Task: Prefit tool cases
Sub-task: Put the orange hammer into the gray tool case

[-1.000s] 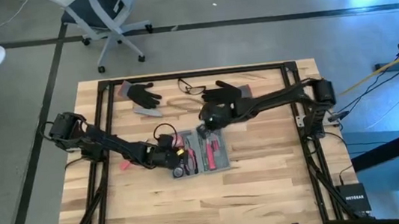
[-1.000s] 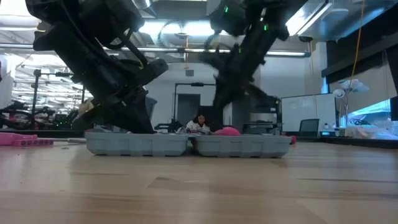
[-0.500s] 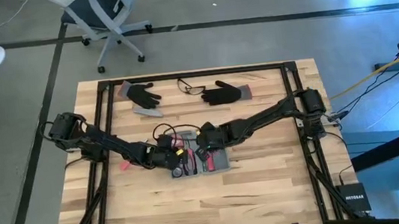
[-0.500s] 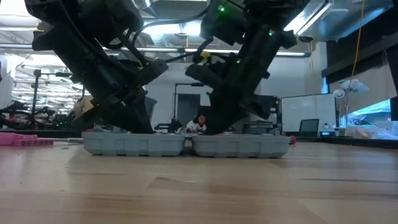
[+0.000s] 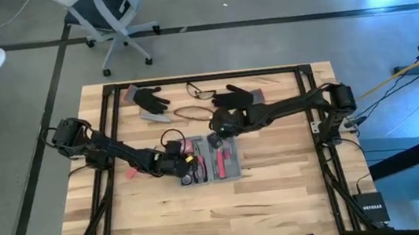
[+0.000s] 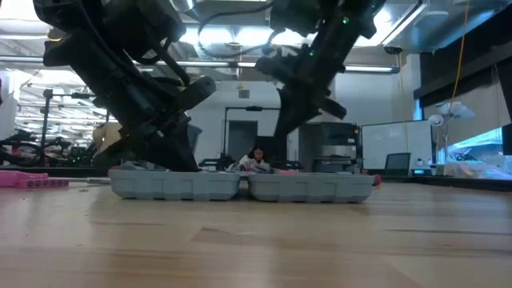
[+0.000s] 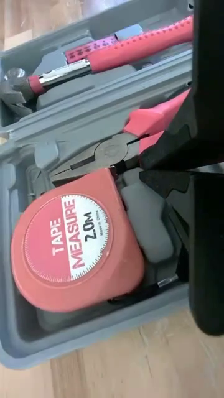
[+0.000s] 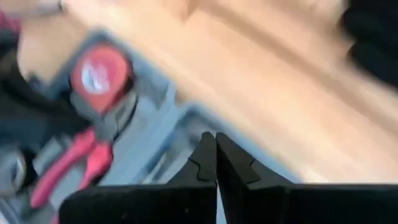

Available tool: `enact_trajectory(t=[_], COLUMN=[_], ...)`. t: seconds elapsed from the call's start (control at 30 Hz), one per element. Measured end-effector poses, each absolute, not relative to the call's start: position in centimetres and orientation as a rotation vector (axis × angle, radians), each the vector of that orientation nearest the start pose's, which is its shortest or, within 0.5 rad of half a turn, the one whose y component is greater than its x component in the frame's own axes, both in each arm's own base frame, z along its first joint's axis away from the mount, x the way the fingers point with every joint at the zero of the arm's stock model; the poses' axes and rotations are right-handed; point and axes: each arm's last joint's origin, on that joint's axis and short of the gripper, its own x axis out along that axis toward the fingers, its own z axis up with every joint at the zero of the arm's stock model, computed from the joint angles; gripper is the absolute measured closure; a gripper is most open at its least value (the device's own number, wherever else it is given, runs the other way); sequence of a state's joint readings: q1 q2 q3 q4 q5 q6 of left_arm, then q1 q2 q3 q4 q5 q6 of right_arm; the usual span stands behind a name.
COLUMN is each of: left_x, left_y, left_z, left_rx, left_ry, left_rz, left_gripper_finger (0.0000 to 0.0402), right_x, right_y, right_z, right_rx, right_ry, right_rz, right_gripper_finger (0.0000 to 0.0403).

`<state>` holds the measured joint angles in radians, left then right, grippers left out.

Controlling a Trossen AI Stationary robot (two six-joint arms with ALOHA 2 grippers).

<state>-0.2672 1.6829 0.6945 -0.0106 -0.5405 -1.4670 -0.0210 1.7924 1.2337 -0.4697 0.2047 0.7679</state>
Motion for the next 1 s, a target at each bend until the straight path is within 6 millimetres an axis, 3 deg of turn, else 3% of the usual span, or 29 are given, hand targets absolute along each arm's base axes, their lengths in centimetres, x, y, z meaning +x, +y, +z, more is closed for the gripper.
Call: enact_trajectory(t=[0.13,0.37,0.5,0.67,0.8,1.0], left_x=[27.9,27.8,27.7,27.9,28.3,30.0], left_y=[-6.1,-5.9,-5.9,-5.9,-5.7,-6.5], left_z=[11.7,11.7,11.7,11.7,11.4,9.8], left_rx=[-0.99,-0.984,-0.982,-0.999,-0.998,-1.084], left_ry=[0.514,0.487,0.478,0.463,0.441,0.395], left_rz=[0.845,0.869,0.884,0.877,0.872,0.787], left_gripper_finger=[0.0401,0.0401,0.0401,0.0401,0.0401,0.0401], right_x=[36.8,37.2,37.2,35.8,35.3,33.8], right_y=[-0.3,2.0,2.6,1.3,-0.4,-1.6], right_z=[19.4,13.3,12.8,15.8,19.6,22.0], right_rx=[0.636,0.673,0.658,0.601,0.574,0.52], right_ry=[0.896,1.035,1.048,1.075,1.043,1.111], right_rz=[-0.55,-0.523,-0.54,-0.495,-0.51,-0.452], right_gripper_finger=[0.0403,0.0403,0.0403,0.0403,0.0403,0.0403])
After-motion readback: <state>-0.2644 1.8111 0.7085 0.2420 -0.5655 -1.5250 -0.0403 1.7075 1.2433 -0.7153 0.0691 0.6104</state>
